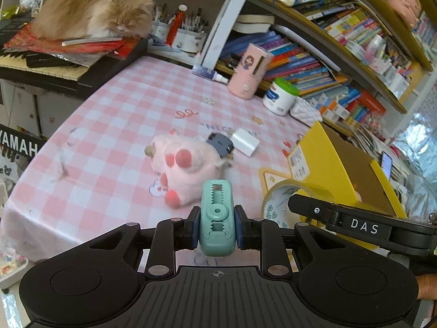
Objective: Organize objects
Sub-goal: 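Carry the stapler and tape roll with both tools over the yellow box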
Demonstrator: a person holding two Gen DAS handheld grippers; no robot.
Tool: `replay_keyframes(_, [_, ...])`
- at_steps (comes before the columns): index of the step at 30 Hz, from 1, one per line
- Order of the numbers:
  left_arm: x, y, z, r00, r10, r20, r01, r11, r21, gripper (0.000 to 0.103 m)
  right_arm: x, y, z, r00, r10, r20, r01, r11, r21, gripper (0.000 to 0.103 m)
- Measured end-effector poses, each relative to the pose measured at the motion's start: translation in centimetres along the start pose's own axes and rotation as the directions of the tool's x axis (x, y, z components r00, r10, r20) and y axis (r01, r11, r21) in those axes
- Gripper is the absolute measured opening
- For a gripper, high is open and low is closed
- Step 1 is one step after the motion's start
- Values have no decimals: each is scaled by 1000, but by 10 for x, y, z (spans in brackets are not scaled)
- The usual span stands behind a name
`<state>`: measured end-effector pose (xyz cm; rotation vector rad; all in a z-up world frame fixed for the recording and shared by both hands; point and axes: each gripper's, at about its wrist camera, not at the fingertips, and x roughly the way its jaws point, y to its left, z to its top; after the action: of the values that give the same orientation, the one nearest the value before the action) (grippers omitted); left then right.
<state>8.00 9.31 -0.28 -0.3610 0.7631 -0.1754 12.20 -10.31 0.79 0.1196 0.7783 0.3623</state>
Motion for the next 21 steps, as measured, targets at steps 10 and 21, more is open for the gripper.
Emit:
replay_keyframes(10, [-33, -5, -30, 999, -47, -27, 48, 997, 55, 23, -36, 14, -44, 998, -64, -14, 65, 998, 19, 39])
replay_keyframes(21, [-57, -14, -65, 991, -97, -93, 108, 986, 126, 23, -73, 17, -99, 989, -140, -37, 143, 985, 101, 39])
